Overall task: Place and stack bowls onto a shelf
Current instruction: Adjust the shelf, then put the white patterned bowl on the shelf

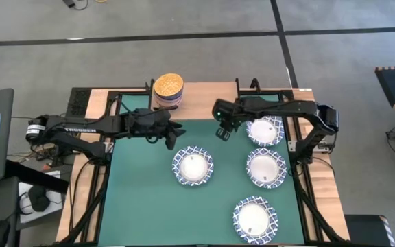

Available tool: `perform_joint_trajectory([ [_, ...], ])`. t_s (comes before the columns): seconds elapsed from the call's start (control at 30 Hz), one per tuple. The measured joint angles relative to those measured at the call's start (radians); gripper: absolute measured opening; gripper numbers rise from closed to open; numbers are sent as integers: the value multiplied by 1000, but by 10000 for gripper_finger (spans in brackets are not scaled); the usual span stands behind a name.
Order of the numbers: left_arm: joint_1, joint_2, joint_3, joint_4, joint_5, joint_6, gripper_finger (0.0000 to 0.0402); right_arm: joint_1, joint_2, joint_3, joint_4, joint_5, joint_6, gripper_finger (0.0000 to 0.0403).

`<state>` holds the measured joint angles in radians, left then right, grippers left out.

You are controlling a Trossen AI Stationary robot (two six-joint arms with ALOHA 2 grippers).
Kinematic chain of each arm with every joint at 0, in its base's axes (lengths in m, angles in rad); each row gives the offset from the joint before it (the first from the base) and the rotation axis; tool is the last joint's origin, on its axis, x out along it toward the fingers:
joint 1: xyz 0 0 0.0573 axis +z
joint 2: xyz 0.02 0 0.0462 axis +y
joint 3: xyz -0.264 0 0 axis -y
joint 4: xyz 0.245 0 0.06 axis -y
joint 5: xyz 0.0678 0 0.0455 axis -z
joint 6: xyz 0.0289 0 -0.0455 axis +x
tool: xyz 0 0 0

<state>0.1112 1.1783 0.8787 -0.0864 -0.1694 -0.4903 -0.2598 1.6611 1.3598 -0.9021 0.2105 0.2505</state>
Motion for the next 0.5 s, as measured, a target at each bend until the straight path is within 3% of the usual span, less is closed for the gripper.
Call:
perform_joint_trajectory([
  [0.27,0,0,0,-25,-22,-4,148,-38,-12,0,23,-21,-4,122],
  [0.5,0,0,0,-102,-28,-4,148,82,-100,-4,-140,-26,111,133],
])
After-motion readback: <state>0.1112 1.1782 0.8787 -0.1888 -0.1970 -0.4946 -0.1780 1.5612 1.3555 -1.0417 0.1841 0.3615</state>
